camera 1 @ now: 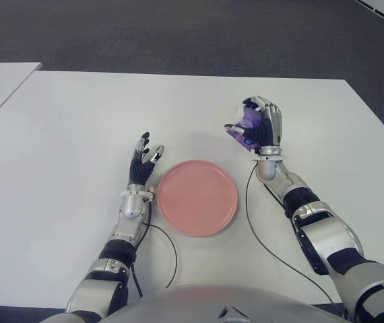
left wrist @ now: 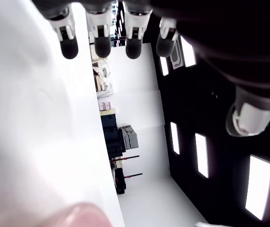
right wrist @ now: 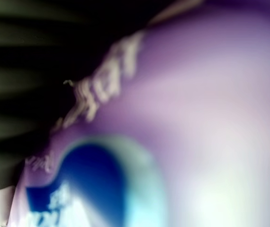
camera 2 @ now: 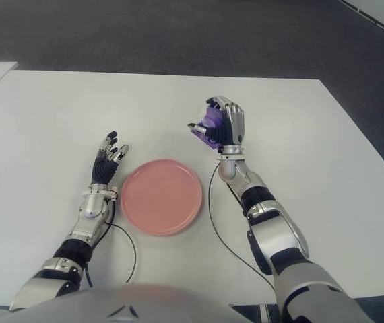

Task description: Put the tissue paper into the plate.

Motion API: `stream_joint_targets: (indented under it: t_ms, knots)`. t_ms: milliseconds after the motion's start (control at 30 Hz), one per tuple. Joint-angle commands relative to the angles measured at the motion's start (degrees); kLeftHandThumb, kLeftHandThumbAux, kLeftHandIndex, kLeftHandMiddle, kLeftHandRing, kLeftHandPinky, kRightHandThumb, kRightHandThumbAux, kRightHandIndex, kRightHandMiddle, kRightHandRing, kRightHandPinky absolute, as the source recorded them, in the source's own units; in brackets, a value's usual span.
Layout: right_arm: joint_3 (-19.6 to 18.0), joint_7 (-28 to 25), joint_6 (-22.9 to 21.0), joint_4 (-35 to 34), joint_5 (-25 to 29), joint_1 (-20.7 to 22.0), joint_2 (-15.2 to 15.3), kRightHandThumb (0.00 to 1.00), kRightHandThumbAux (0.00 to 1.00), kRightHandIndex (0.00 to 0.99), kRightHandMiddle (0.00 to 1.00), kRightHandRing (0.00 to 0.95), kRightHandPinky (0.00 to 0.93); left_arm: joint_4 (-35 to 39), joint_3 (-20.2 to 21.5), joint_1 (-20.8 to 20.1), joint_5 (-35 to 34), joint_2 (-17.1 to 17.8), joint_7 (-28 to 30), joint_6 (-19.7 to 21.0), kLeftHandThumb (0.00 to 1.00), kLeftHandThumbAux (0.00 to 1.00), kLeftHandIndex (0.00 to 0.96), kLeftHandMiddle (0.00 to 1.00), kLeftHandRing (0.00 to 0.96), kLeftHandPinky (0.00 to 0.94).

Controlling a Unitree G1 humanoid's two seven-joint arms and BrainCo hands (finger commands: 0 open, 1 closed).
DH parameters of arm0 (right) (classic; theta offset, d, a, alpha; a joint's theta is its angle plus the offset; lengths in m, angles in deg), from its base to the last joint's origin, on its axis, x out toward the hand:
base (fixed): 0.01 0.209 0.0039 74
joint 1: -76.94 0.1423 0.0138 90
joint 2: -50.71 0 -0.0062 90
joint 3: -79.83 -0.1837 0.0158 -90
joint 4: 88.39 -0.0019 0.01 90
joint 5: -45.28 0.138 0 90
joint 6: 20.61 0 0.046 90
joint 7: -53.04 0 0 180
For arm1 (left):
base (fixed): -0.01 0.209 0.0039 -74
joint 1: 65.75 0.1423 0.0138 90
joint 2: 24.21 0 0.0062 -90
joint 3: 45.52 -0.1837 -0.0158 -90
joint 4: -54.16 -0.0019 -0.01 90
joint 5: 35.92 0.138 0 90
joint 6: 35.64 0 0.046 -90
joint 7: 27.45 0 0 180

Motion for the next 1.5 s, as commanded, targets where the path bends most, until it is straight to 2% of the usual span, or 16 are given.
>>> stream_joint_targets:
  t_ms: [33,433,733,933,1067,1200,1433,1500]
  knots:
    - [-0.94,-2.40,1.08,-1.64,0.97,-0.58,-1.13,0.855,0.679,0.395,0.530,0.839,0.760,-2.04,-0.29,0.61,0.95,-0.32,-1.05,0.58,0.000,0.453,0.000,0.000,0.000,0.000]
    - [-1.59,-5.09,1.64,-5.22,0.56,-0.64,-2.47,0.855,0.679,0.396,0.529,0.837,0.778,-0.72,-0.48,1.23,1.01,-0.50,-0.88,1.73,0.000,0.445,0.000,0.000,0.000,0.000]
    - [-2.45,-8.64,2.79,-9.08,1.08,-1.28,-2.89,0.854,0.678,0.396,0.529,0.838,0.801,1.15,-0.49,1.79,0.85,-1.01,-0.82,4.24,0.000,0.445,0.000,0.000,0.000,0.000]
    - [-3.12,-10.94,3.08,-11.50,1.57,-1.67,-3.15,0.854,0.679,0.395,0.528,0.838,0.807,1.27,-0.48,1.83,1.12,-1.10,-1.22,4.40,0.000,0.443,0.000,0.000,0.000,0.000]
    - [-2.48,-13.33,1.66,-19.13,0.57,-4.51,-4.17,0.853,0.679,0.395,0.526,0.838,0.804,0.81,-0.46,1.71,1.42,-1.09,-1.46,3.72,0.000,0.440,0.000,0.000,0.000,0.000]
    - [-0.33,-16.75,1.19,-26.25,-0.69,-8.98,-5.49,0.853,0.679,0.394,0.525,0.837,0.802,0.23,-0.48,1.53,1.60,-1.03,-1.54,2.75,0.000,0.440,0.000,0.000,0.000,0.000]
    - [2.63,-20.65,3.12,-30.05,-3.91,-12.32,-4.91,0.852,0.679,0.394,0.526,0.838,0.811,-0.38,-0.44,1.16,0.97,-1.08,-0.51,2.51,0.000,0.444,0.000,0.000,0.000,0.000]
    - [3.01,-22.85,3.61,-31.30,-3.35,-13.13,-4.60,0.853,0.679,0.395,0.528,0.841,0.816,-0.35,-0.45,1.12,0.83,-1.11,-0.33,2.61,0.000,0.442,0.000,0.000,0.000,0.000]
